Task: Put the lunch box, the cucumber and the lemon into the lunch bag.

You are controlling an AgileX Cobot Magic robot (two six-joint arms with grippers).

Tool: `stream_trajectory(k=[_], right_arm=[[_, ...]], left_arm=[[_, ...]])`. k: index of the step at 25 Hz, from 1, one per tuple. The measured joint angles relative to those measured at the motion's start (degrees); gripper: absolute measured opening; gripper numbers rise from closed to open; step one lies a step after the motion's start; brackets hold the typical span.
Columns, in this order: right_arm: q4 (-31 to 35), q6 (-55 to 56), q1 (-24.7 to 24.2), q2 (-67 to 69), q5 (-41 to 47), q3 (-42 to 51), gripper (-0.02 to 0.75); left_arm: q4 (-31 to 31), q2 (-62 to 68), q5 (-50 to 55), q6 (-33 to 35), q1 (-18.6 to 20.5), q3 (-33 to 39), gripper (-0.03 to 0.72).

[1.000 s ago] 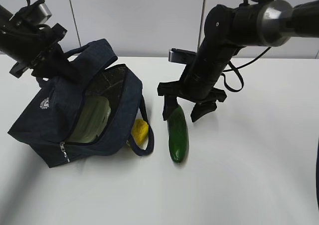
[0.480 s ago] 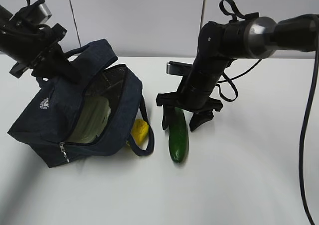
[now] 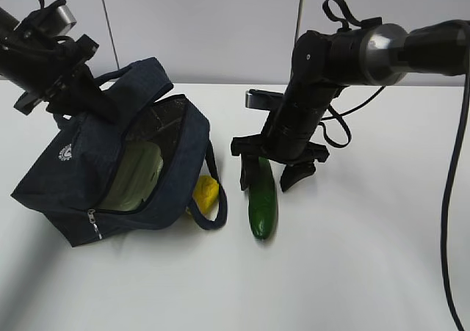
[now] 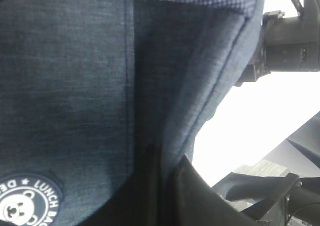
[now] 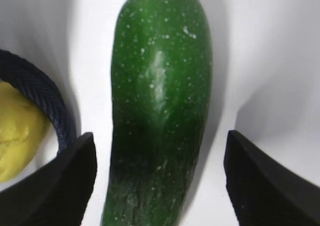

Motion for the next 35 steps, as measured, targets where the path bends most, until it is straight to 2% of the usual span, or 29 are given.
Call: stream_trajectory(k=[15, 18, 21, 23, 29, 35], right_arm=[[-0.6, 0.0, 0.0, 1.1, 0.8, -0.2, 0.577], [-0.6, 0.0, 0.0, 1.1, 0.8, -0.2, 0.513], [-0.6, 0.0, 0.0, 1.1, 0.8, -0.3, 0.396], [-0.6, 0.0, 0.0, 1.1, 1.2, -0.3, 0.353], [-0.6, 0.0, 0.0, 1.1, 4.0, -0.7, 0.328], [-0.7, 0.0, 0.0, 1.1, 11.7, -5.5, 0.327]], left_arm=[[0.0, 0.0, 0.0, 0.2, 0.0, 0.0, -0.013], [0.0, 0.0, 0.0, 0.3, 0.0, 0.0, -0.013], [0.0, 0.0, 0.0, 0.3, 0.0, 0.0, -0.013], [0.0, 0.0, 0.0, 0.3, 0.0, 0.0, -0.012], [0.0, 0.0, 0.0, 0.4, 0.0, 0.0, -0.012], [0.4, 0.0, -0.6, 0.7, 0.0, 0.0, -0.012]])
